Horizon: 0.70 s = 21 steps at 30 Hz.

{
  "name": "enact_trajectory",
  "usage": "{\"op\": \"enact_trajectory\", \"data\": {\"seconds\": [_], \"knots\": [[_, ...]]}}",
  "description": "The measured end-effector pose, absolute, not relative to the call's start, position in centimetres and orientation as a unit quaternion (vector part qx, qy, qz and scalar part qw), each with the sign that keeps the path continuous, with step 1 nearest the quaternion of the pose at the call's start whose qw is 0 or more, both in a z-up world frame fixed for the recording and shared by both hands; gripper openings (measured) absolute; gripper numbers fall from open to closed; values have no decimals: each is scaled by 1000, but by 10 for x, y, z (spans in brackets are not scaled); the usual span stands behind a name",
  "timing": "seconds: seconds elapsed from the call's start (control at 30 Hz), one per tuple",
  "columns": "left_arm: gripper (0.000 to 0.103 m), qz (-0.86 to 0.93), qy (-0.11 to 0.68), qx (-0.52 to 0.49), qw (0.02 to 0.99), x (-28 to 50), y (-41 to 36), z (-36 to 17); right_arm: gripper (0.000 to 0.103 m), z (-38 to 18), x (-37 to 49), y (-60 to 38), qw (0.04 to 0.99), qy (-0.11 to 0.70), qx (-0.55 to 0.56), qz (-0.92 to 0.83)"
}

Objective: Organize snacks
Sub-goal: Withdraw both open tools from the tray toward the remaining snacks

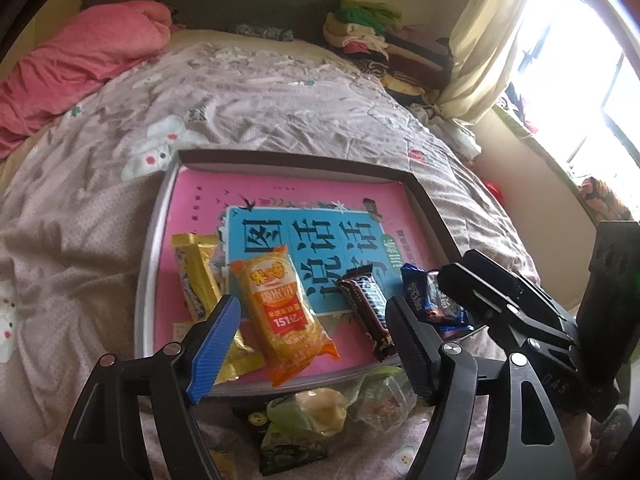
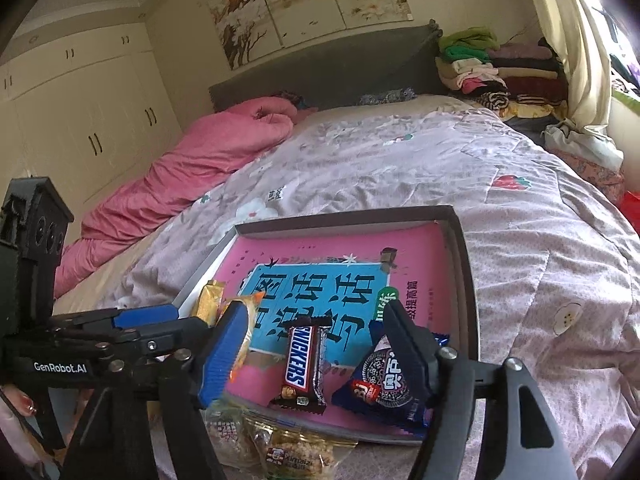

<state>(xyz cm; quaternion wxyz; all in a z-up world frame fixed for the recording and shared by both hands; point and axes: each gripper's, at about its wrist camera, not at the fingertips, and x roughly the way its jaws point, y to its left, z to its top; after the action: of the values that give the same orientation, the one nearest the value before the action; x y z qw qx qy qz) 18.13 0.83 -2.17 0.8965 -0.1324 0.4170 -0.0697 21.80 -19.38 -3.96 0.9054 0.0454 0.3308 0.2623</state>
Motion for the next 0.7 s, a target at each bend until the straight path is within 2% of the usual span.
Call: {"op": "enact_trajectory", "data": {"seconds": [0.23,0.3,0.5,0.7], "knots": [[80,-80,408,-150,897,175,15,-15,76,-38,219,-200,906,326,64,262],[81,-81,408,-152,897,173,16,-13,82,-36,218,-203,905,319,77,269],[81,-81,402,-156,899,167,21,-6,90,-29,213,-208,913,294,90,270],[82,-78,396,-156,902,163,24,-1,93,-20,207,-209,921,271,80,269]]}}
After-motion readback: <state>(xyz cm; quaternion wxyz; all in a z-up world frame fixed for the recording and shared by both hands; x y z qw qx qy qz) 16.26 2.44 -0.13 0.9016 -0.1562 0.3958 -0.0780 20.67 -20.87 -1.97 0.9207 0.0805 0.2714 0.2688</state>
